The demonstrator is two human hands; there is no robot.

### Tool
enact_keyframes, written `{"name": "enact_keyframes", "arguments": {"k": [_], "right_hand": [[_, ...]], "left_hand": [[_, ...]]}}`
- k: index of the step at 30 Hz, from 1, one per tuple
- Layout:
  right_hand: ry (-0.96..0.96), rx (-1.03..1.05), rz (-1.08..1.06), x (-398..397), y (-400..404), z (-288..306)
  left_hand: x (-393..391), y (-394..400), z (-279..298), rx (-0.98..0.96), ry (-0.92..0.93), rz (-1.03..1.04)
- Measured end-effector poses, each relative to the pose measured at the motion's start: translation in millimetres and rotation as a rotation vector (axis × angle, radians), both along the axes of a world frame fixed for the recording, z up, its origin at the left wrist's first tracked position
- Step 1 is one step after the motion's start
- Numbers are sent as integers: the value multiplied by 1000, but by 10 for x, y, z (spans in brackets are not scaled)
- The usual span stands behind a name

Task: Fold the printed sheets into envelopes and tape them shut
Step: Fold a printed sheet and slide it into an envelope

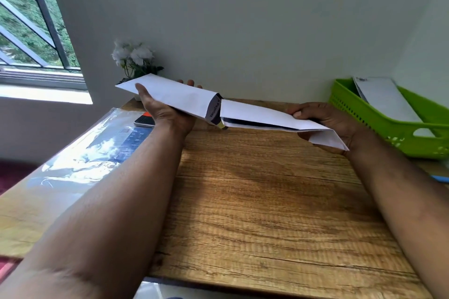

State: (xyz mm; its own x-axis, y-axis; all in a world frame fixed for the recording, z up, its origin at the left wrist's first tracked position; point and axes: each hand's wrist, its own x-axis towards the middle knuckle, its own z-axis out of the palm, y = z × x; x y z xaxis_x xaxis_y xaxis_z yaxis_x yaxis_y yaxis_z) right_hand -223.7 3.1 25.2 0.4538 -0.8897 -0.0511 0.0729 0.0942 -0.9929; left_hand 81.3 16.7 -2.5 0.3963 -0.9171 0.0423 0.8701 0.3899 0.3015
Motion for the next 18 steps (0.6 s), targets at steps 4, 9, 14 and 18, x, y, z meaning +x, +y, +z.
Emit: {"name": "enact_keyframes", "arguments": {"k": [4,9,14,18], "right_hand": [[25,5,-6,8,0,-23],[-40,92,-39,52,-21,-53],[-43,84,-39,86,-5,-58],[2,99,-72,100,-19,-63]], "left_hand": [[-32,-2,7,0,-12,23],[-16,-11,-5,-6,-27,13],[-97,-8,-12,9,-82,-39],[-60,-66,-42,34,-56,-13]]}}
